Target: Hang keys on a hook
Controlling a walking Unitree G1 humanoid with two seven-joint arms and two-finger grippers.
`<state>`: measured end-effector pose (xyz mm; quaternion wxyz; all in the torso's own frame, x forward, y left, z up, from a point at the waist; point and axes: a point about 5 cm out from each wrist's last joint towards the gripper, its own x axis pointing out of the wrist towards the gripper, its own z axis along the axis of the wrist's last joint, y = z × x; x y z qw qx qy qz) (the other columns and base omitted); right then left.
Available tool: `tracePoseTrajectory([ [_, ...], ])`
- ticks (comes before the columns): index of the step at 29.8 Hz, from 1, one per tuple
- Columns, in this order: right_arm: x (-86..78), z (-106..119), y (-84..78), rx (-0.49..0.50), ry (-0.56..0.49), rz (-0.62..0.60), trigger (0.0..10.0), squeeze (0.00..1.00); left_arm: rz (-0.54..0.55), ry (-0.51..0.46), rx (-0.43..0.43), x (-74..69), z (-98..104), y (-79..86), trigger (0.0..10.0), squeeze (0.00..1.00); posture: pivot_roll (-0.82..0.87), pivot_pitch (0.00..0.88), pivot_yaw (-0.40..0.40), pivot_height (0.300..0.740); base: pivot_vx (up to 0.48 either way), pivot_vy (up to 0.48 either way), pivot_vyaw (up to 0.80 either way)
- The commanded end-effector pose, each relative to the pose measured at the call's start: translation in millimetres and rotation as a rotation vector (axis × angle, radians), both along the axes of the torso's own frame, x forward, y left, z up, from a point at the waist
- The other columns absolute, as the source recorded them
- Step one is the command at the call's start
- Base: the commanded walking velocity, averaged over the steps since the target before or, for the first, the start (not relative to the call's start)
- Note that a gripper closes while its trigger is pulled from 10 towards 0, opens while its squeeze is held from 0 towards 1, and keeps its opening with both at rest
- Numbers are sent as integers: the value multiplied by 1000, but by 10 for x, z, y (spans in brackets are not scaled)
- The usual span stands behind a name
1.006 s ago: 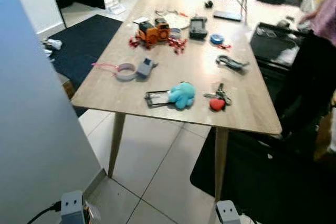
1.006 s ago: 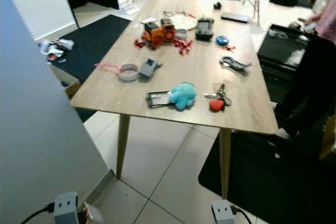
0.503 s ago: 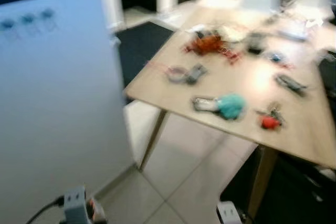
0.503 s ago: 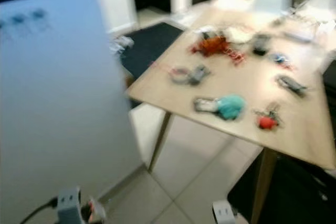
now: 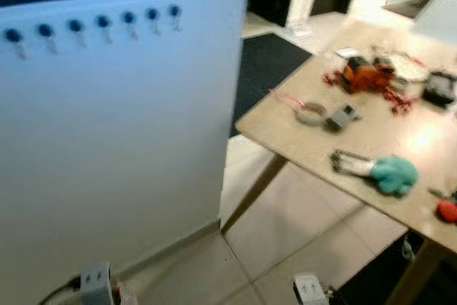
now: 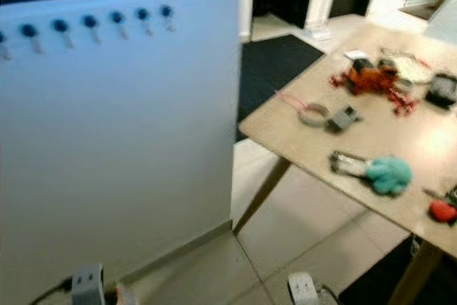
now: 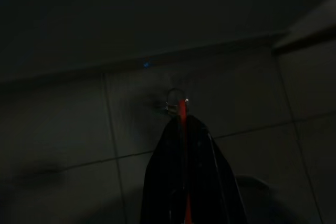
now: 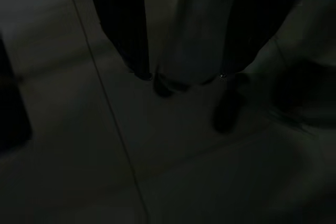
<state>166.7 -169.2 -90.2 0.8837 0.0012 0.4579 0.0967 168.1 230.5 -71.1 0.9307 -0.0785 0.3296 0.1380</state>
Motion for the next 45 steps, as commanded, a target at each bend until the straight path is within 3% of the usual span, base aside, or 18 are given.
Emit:
tracePoseTrajectory([
  [1, -89, -37, -53, -15, 33, -9, 10000, 0, -19, 38, -8, -89, -52, -20, 10000, 0, 81, 92, -39, 740, 0, 0, 800],
  [15, -19, -10, -34, -10, 16, -10, 10000, 0, -119, 52, 42, -56, -52, -90, 10000, 0, 78, 89, -42, 740, 0, 0, 800],
  [36, 18, 3, 8, -3, 5, -5, 10000, 0, -111, 51, 53, -35, -46, -99, 10000, 0, 79, 91, -39, 740, 0, 0, 800],
  [45, 53, 20, 8, 21, -12, -56, 10000, 0, -70, 31, 50, -19, -27, -61, 10000, 0, 80, 90, -38, 740, 0, 0, 0],
])
